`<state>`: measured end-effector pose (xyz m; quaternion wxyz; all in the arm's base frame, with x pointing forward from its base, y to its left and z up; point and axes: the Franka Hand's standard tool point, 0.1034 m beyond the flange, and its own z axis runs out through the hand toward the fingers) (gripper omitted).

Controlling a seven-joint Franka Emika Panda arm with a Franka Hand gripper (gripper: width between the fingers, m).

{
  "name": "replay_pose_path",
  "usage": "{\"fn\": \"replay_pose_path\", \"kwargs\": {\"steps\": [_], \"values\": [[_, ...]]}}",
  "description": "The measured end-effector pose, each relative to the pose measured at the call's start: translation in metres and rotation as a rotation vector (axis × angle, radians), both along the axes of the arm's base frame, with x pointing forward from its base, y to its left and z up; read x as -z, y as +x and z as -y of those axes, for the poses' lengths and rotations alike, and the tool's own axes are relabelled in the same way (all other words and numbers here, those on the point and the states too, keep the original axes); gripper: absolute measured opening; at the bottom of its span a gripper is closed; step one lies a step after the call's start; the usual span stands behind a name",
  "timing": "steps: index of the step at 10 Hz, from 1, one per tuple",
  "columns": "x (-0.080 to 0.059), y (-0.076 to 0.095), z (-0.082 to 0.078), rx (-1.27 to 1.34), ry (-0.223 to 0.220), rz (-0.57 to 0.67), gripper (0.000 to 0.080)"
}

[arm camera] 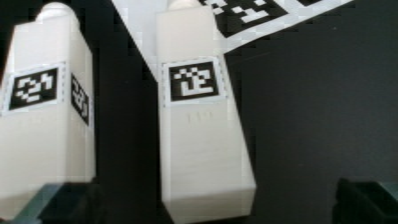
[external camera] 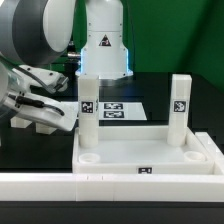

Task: Assemble desk

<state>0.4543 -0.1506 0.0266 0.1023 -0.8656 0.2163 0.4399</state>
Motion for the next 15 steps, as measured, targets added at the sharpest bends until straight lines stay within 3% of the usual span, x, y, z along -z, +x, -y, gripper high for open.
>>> {"fn": "replay_pose_path", "kwargs": {"steps": [2,6,9,15], "values": [[0.002,-0.002,0.003,-0.041,0.056,0.035,0.0649],[0.002,-0.003,0.004,-0.029,0.04,0.027,0.0649],[0.003,-0.005,-0.006,-0.036,0.026,0.043,0.0649],[0.017,-0.02,-0.004,-0.026,0.018,0.029,0.0649]]}}
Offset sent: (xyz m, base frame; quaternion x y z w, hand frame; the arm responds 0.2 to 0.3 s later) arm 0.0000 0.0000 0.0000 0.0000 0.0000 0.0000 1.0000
